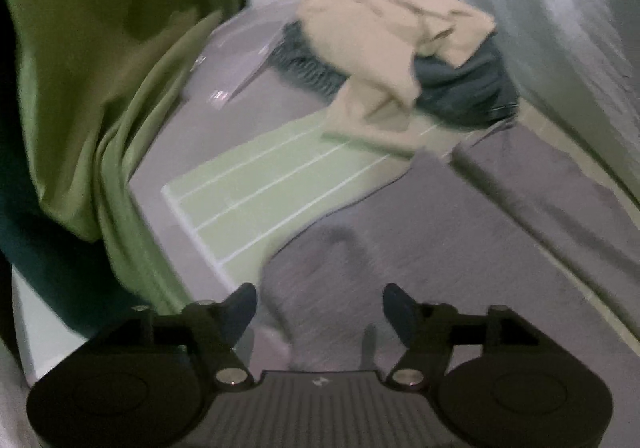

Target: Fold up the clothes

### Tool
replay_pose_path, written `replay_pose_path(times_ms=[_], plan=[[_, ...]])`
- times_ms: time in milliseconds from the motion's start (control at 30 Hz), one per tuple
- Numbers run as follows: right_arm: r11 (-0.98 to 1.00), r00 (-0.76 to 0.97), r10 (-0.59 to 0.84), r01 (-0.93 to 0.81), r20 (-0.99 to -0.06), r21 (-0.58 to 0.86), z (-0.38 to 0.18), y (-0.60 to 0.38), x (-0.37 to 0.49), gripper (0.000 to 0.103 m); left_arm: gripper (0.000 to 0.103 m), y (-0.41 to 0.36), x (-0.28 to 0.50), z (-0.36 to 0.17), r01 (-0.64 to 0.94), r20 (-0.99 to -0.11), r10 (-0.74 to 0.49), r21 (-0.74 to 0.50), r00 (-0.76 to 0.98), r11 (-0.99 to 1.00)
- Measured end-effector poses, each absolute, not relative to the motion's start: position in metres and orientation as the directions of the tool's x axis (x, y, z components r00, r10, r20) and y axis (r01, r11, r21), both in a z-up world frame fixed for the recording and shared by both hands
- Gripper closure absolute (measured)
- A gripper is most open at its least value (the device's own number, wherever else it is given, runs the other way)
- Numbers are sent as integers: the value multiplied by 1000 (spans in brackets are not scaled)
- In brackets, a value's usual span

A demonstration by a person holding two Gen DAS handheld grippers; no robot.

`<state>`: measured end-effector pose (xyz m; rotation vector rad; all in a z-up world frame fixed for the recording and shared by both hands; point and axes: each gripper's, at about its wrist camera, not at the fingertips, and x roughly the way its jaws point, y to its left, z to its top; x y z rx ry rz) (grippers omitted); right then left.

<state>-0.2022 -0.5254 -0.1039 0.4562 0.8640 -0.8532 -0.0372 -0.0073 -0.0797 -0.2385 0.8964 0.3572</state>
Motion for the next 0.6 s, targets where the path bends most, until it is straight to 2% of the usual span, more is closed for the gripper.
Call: replay_pose_path(times_ms=[100,167,600], plan=[[611,385,-478,792,-789,17,-100,-527,-195,9,27,-24,-28,-76,-357,-785,182,-53,592,933],[626,402,-490,780,-773,9,-97,-527,-190,0,25,-38,-22,-79,-326,-789,157,-57,593,944],[684,452,-519,728,-725,-36,-77,-589,-187,0,19,-150,22,-84,-171,-817,61,-46,573,984]])
